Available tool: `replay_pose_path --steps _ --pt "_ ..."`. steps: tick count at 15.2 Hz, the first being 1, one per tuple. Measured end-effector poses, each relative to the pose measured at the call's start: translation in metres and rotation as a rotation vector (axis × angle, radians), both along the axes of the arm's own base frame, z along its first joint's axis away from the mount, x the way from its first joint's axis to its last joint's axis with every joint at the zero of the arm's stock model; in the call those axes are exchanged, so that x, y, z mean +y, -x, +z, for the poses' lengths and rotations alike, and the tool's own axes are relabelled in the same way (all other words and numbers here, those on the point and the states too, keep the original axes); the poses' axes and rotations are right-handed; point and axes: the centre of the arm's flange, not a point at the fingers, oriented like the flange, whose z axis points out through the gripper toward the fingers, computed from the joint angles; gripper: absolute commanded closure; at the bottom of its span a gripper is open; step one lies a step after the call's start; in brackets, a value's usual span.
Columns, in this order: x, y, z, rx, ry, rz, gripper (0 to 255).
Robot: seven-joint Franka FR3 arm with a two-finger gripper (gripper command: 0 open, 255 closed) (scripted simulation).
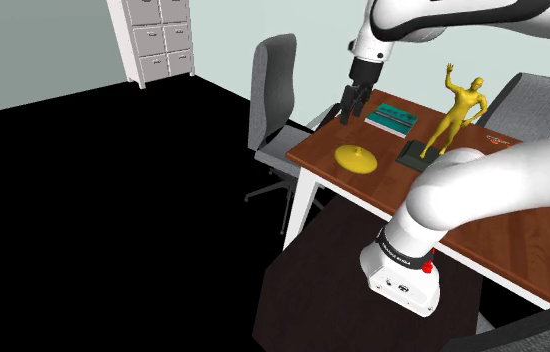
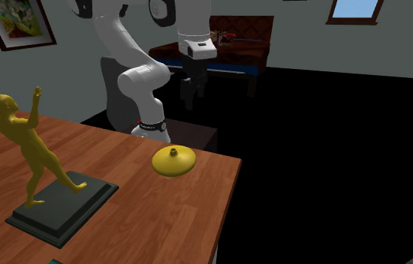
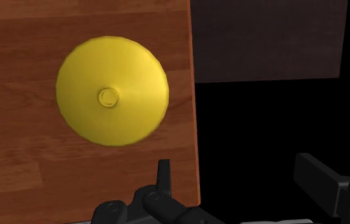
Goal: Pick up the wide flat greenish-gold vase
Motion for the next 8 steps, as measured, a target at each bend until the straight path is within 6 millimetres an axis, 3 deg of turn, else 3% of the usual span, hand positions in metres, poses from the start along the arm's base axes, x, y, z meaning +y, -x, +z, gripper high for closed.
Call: replay_pose_path --steps 8 --pt "-0.077 -0.001 -0.071 0.054 0.017 -0.001 0"
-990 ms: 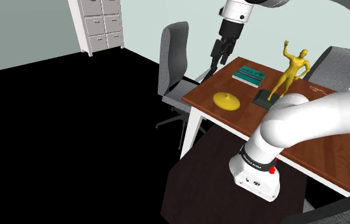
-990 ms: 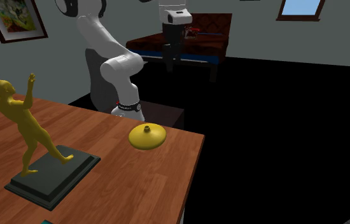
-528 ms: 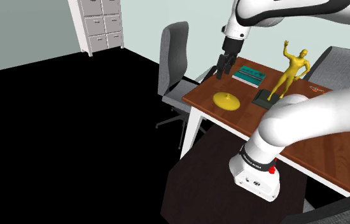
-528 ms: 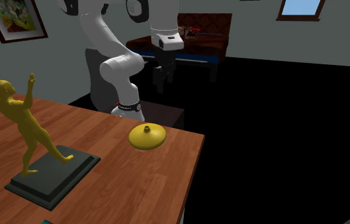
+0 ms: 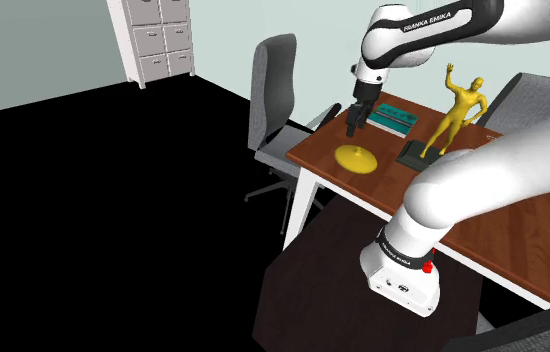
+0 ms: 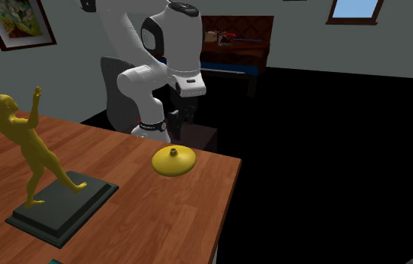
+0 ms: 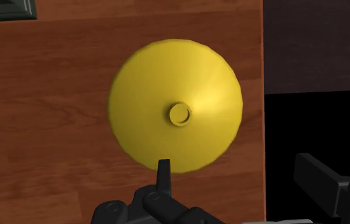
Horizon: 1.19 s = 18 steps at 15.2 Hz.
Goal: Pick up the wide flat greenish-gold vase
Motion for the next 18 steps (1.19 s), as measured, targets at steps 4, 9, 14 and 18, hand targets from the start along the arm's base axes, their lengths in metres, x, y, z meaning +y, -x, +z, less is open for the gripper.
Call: replay_pose_path --steps 4,9,14,18 --pt "-0.024 0.003 -0.033 0.018 0.006 0.000 0" --pt "-0.026 0.004 -0.058 0.019 0.007 0.001 0" --pt "-0.027 0.004 -0.066 0.019 0.007 0.001 255" --pt "-0.027 0.003 -0.066 0.017 0.007 0.001 255"
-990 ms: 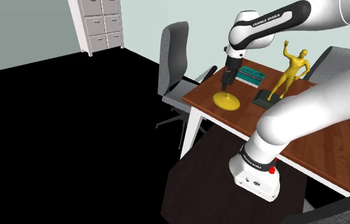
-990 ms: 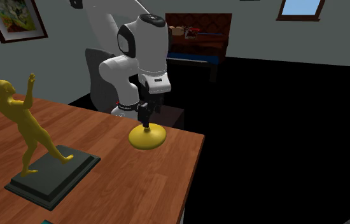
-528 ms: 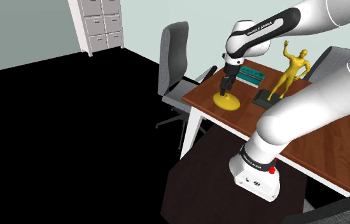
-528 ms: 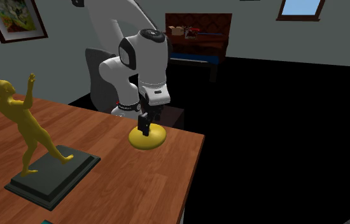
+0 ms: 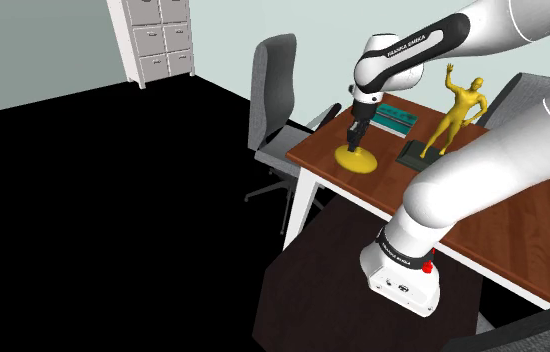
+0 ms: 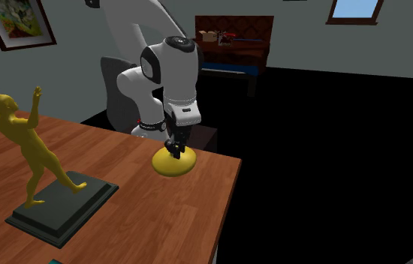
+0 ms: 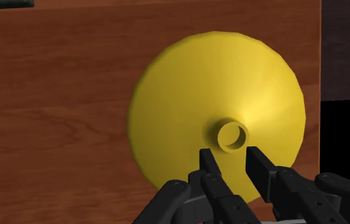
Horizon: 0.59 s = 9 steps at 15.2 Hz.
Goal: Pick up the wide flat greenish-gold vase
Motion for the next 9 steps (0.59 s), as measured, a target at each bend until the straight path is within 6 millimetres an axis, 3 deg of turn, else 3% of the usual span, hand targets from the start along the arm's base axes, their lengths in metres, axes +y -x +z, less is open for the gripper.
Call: replay_pose_path --steps 5,9 --pt "-0.001 0.000 0.002 0.001 0.000 -0.001 255" --pt "-0.001 0.001 0.021 0.001 0.000 -0.001 255"
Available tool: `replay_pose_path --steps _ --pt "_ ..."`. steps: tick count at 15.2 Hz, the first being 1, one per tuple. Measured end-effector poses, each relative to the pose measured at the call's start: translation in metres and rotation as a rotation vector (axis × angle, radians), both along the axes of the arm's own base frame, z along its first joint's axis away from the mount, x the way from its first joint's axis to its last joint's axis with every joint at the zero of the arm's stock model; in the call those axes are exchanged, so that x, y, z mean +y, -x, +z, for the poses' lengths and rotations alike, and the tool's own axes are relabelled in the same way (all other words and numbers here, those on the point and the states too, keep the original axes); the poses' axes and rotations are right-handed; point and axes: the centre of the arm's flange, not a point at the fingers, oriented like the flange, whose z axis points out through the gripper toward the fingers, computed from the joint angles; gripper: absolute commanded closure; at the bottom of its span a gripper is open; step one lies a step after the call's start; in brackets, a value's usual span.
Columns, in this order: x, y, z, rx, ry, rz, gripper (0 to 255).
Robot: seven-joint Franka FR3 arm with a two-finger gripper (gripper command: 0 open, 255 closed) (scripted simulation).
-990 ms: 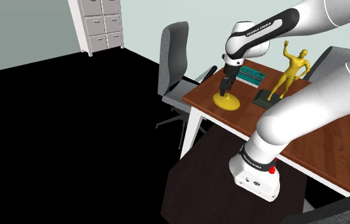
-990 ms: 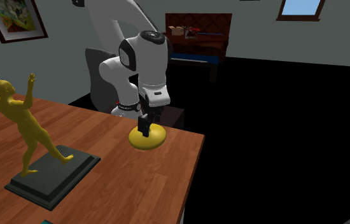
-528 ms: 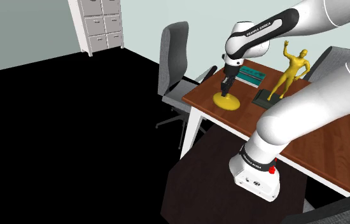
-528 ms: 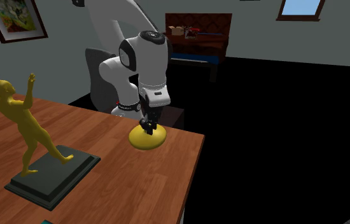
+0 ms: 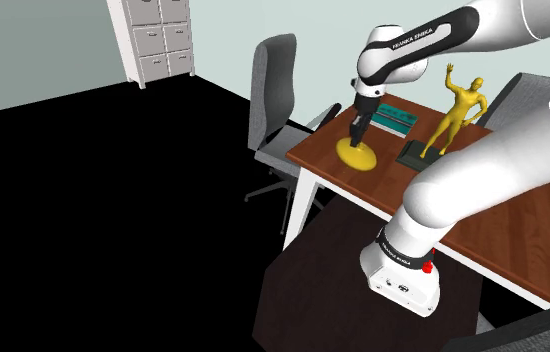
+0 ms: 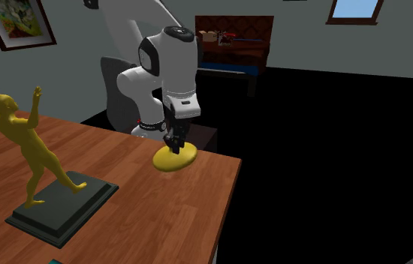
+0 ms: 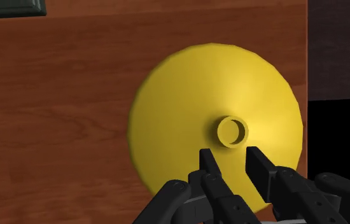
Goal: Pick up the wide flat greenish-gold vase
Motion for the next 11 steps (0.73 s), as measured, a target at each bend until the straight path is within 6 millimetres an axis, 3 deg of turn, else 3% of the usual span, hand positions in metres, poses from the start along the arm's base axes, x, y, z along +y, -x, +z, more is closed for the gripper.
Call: replay_pose_path --steps 11 --pt "0.000 0.000 0.056 0.000 0.000 0.000 255"
